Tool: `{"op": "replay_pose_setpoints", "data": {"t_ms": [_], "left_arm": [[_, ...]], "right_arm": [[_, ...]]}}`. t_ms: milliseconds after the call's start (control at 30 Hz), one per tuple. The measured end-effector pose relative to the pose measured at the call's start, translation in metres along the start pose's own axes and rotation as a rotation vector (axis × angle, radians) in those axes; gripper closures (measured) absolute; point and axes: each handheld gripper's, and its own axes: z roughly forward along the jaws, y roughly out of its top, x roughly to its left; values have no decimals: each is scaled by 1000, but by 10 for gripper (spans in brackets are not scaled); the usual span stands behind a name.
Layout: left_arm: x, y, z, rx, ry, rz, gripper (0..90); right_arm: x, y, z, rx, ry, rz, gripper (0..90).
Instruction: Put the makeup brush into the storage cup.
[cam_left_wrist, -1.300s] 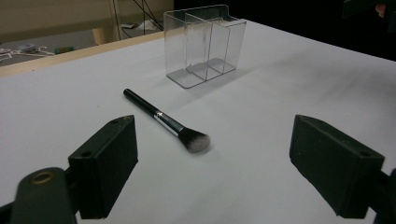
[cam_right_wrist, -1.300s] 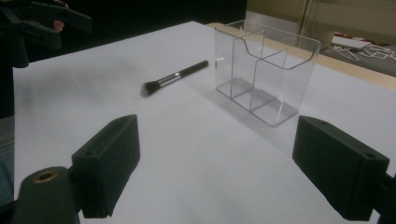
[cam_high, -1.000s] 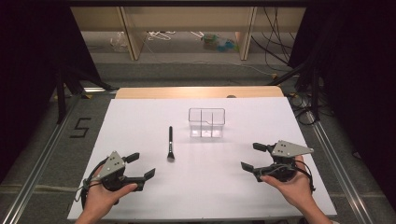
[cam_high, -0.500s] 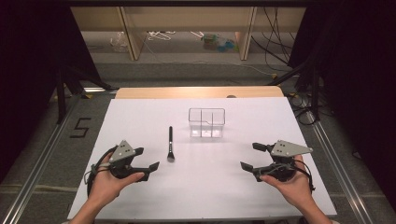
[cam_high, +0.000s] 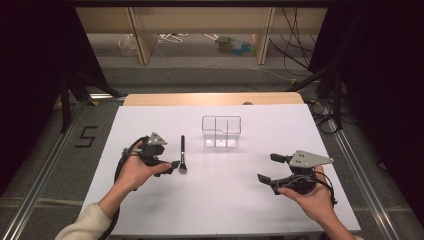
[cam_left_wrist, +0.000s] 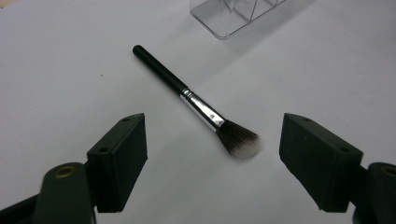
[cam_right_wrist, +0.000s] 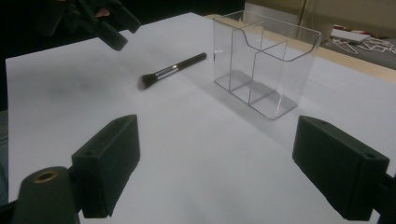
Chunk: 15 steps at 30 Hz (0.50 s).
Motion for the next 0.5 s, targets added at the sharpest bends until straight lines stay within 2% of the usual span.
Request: {"op": "replay_pose_setpoints", "data": {"t_ms": [33, 167, 200, 233, 300, 333, 400, 467, 500], "left_arm": [[2, 4, 6, 26, 2, 6, 241], [6, 13, 19, 56, 6, -3, 265], [7, 16, 23, 76, 7, -18, 266], [11, 22, 29, 110, 4, -13, 267], [15, 28, 36, 143, 9, -32, 270], [17, 33, 38, 190, 15, -37, 272], [22, 38, 46, 225, 16, -56, 281], [24, 39, 50, 233, 17, -61, 289], [25, 41, 57, 254, 24, -81, 296]], "right_arm": [[0, 0, 0, 5, -1, -1, 159], [0, 0, -1, 6, 0, 1, 159], [0, 0, -1, 6, 1, 3, 159], [0, 0, -2, 21, -5, 1, 159], [0, 0, -2, 19, -7, -1, 159], [0, 0, -2, 20, -8, -3, 159], [0, 0, -2, 23, -6, -1, 159], [0, 0, -2, 22, -5, -3, 159], [0, 0, -2, 20, -9, -7, 159]]}}
